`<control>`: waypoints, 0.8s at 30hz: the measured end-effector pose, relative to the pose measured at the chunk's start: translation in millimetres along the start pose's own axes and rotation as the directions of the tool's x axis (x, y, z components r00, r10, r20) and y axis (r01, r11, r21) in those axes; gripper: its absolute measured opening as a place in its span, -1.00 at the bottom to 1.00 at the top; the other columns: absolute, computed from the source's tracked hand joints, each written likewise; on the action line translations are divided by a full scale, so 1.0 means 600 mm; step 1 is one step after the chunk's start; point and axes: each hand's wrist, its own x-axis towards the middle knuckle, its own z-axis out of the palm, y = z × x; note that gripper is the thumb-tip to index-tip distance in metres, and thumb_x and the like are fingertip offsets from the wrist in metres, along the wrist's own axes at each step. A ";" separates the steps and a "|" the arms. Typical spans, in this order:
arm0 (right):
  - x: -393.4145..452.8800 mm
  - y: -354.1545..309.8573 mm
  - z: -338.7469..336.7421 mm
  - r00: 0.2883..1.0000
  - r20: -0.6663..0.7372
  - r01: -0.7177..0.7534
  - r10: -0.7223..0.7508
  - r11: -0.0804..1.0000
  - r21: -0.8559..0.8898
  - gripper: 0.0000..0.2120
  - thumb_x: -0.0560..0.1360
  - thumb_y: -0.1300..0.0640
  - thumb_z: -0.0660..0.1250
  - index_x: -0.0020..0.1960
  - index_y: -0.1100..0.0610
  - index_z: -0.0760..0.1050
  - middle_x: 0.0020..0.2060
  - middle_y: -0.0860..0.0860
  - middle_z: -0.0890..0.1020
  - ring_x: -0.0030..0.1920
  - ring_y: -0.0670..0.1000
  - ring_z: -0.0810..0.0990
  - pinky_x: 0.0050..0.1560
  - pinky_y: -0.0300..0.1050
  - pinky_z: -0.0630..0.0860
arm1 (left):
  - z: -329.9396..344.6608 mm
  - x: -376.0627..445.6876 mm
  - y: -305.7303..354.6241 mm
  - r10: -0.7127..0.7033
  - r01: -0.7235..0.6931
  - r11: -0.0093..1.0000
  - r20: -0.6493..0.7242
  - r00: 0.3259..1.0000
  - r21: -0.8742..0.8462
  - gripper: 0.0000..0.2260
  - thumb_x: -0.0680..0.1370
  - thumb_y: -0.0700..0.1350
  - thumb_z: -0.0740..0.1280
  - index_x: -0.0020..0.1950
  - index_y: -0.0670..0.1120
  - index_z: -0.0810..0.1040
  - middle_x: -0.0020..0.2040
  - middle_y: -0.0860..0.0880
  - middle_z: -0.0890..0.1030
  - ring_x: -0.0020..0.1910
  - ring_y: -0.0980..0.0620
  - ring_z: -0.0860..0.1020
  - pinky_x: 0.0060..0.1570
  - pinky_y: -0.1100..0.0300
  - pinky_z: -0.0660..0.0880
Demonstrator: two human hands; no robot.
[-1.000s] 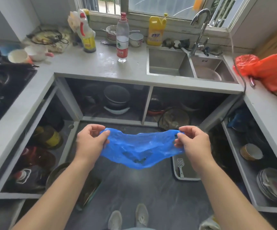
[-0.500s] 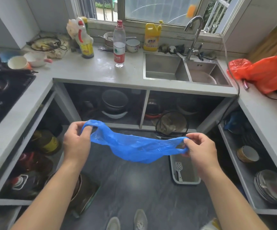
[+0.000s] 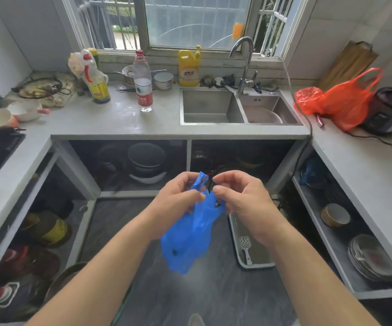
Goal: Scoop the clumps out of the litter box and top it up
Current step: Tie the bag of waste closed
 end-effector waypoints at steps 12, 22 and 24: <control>0.020 0.006 -0.109 0.985 0.002 0.162 -0.170 0.941 -0.298 -0.82 0.53 0.22 0.31 -0.01 -0.02 0.63 -0.14 -0.06 0.68 -0.11 -0.08 0.66 -0.09 -0.12 0.63 | 0.100 0.059 -0.001 0.025 -0.046 0.978 0.101 0.995 0.206 -0.89 0.60 -0.17 0.37 0.03 0.00 0.68 -0.27 0.04 0.57 -0.33 0.08 0.40 -0.28 0.19 0.36; 0.062 0.034 -0.110 0.986 -0.148 0.001 -0.072 0.903 -0.430 -0.94 0.50 0.15 0.40 -0.15 0.03 0.60 -0.27 -0.12 0.68 -0.20 -0.12 0.63 -0.14 -0.17 0.55 | 0.086 0.147 -0.004 -0.063 0.073 0.997 0.243 0.968 -0.036 -0.81 0.69 -0.17 0.21 0.11 -0.24 0.57 -0.17 -0.12 0.64 -0.37 -0.03 0.45 -0.31 0.11 0.42; 0.070 0.034 -0.101 0.970 -0.237 -0.054 -0.048 0.912 -0.407 -0.92 0.50 0.11 0.40 -0.18 0.04 0.57 -0.28 -0.08 0.66 -0.23 -0.11 0.60 -0.17 -0.15 0.53 | 0.076 0.165 -0.001 -0.087 0.111 0.990 0.232 0.969 -0.089 -0.86 0.68 -0.21 0.19 0.15 -0.22 0.49 -0.25 -0.16 0.62 -0.39 -0.06 0.48 -0.26 0.07 0.46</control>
